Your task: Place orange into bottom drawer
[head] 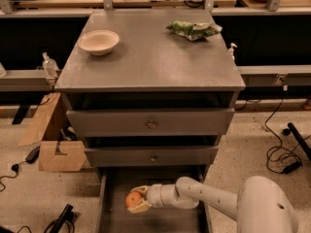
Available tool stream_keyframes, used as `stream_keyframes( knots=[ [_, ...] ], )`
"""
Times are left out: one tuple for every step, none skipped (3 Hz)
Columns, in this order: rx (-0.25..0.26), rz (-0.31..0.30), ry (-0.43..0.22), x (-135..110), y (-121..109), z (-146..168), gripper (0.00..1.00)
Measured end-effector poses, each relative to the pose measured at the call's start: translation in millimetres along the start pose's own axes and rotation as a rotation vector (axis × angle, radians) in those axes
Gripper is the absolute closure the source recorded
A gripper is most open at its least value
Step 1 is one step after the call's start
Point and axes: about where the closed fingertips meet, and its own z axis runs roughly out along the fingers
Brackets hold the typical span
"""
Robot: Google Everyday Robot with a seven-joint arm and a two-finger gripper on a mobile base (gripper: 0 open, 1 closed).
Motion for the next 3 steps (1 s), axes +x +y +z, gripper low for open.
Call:
stream_keyframes(
  knots=[
    [-0.013,0.002,0.051,39.3,-4.8,28.2,1.00],
    [-0.008,0.017,0.091,64.3,-4.8,46.6,1.00],
    [0.018,0.055,0.110,86.0,-0.7,54.9,0.96]
  ],
)
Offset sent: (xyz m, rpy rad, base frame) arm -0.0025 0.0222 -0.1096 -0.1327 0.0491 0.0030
